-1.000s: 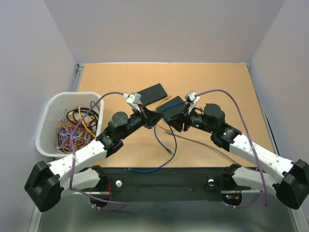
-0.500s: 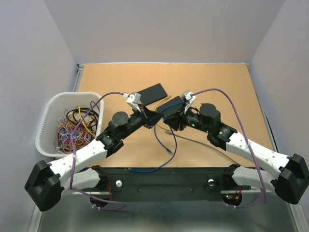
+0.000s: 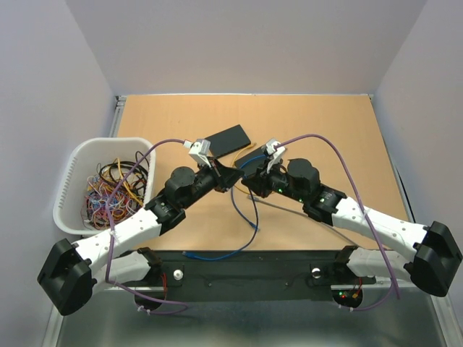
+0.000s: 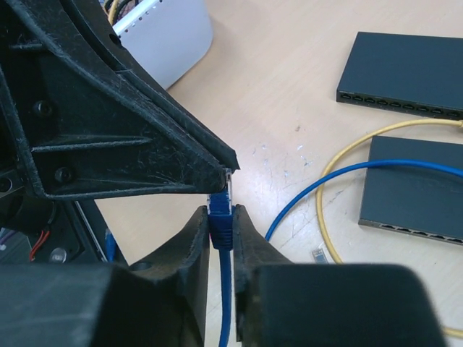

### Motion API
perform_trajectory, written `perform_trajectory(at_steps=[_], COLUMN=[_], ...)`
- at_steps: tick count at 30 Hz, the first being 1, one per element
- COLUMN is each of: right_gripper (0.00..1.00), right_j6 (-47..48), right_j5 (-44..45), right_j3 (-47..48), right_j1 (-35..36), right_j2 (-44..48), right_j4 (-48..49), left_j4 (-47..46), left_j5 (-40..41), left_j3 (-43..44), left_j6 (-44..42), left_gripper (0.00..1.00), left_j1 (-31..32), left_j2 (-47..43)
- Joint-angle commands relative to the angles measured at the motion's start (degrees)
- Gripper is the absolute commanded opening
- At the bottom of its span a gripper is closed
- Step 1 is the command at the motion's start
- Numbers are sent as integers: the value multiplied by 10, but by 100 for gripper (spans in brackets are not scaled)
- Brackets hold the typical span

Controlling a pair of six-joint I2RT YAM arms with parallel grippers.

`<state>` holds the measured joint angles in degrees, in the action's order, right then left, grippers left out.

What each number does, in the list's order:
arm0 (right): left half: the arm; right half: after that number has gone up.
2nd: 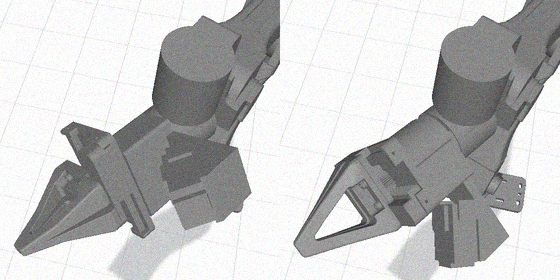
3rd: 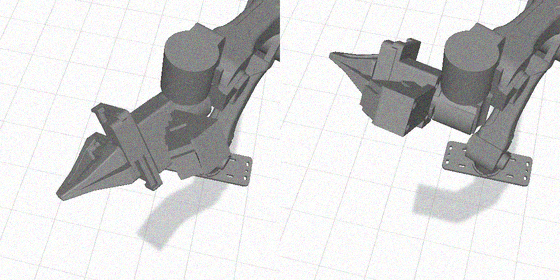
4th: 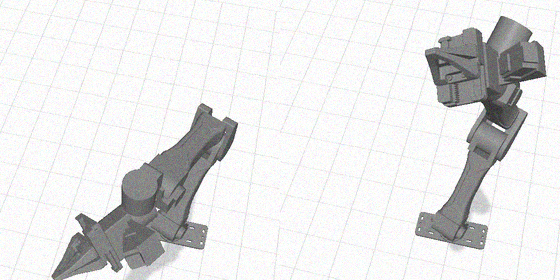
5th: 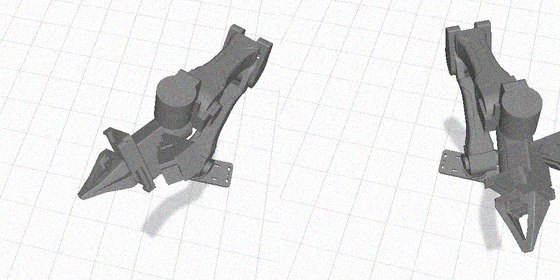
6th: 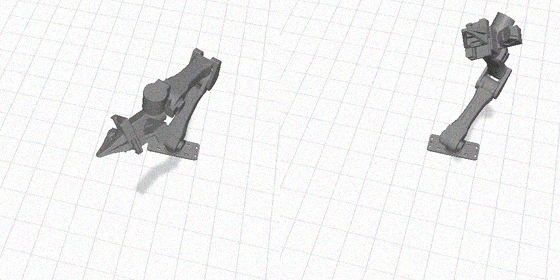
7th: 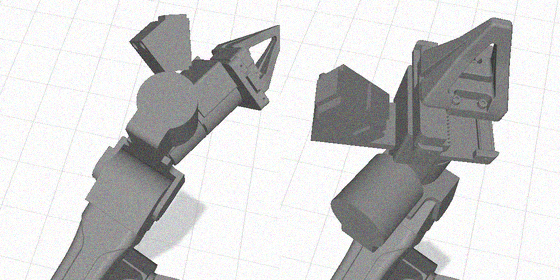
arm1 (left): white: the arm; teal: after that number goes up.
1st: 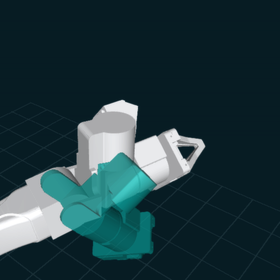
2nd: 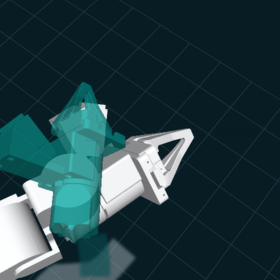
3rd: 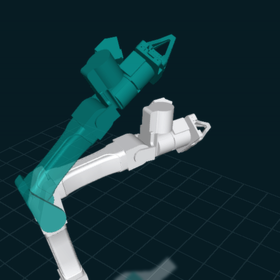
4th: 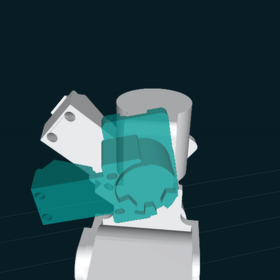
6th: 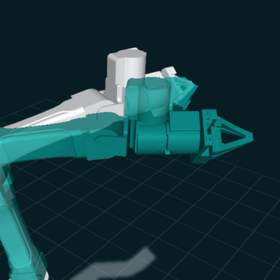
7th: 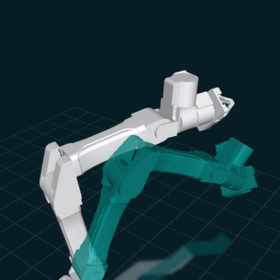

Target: Insert the plug into the switch port

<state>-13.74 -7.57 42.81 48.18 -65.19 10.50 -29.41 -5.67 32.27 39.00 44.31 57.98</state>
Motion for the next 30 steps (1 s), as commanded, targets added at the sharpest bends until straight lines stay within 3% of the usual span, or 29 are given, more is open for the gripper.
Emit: perform_trajectory(at_steps=[1,2,3,6,8,9,21,30], right_gripper=[7,6,3,1,0,1,0,1], right_j6=[5,4,4,7,5,5,13,11], right_j5=[19,13,-2,-50,-82,-101,-400,-480], right_j3=[29,27,24,17,11,10,14,9], right_j1=[9,8,9,9,9,9,9,9], right_j2=[9,9,12,17,20,21,16,24], right_j4=[25,25,26,28,29,29,32,38], left_j4=[-5,-5,-5,0,9,14,45,44], left_j5=[9,8,8,14,33,41,94,100], left_j3=[16,15,13,5,-4,-5,-27,-46], left_j6=[-3,-3,-6,-8,-12,-15,-58,-76], left_gripper=[1,7,28,58,94,99,99,98], left_j1=[3,3,3,3,3,3,2,2], left_j2=[-17,-21,-24,-49,-79,-92,-218,-238])
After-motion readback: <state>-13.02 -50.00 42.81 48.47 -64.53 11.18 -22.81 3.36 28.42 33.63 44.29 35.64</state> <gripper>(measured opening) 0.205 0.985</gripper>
